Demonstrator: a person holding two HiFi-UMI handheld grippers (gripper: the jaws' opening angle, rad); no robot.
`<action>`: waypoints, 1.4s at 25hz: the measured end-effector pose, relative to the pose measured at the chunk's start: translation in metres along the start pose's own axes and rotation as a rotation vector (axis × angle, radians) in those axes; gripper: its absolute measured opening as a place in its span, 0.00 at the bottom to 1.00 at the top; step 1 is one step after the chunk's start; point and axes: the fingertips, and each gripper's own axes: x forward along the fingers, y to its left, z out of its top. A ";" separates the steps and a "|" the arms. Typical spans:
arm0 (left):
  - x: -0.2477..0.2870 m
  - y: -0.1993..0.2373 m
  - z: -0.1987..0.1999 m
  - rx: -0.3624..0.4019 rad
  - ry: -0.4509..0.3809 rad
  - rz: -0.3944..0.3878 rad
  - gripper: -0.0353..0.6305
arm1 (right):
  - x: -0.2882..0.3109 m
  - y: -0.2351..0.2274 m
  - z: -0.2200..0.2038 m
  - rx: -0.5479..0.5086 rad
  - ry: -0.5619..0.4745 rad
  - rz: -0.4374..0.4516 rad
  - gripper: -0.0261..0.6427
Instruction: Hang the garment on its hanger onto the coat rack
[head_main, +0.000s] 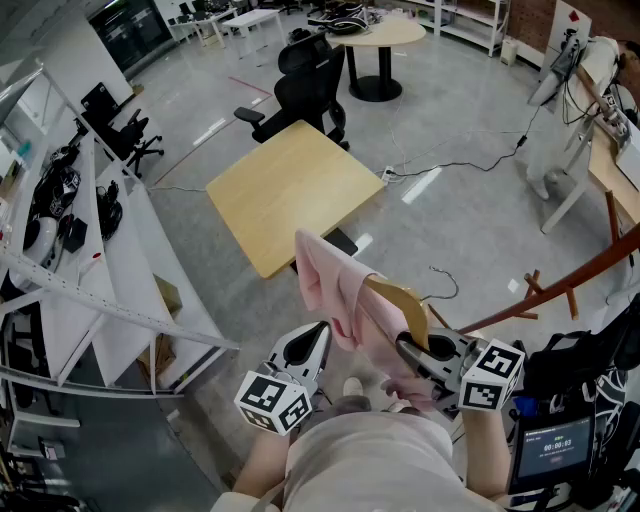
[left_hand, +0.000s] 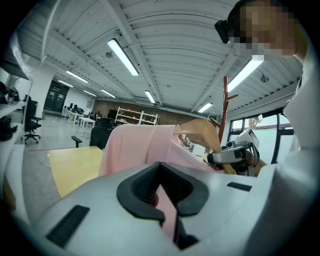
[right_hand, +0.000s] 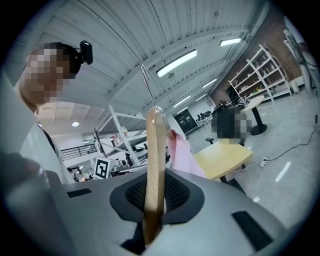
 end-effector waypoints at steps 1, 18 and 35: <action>0.008 0.004 0.004 0.009 0.004 -0.025 0.06 | 0.005 -0.005 0.004 0.002 -0.012 -0.008 0.08; 0.087 -0.012 0.038 0.071 0.012 -0.222 0.06 | 0.011 -0.051 0.075 -0.011 -0.144 -0.106 0.08; 0.163 -0.103 0.073 0.158 -0.018 -0.444 0.06 | -0.070 -0.074 0.113 -0.042 -0.228 -0.239 0.08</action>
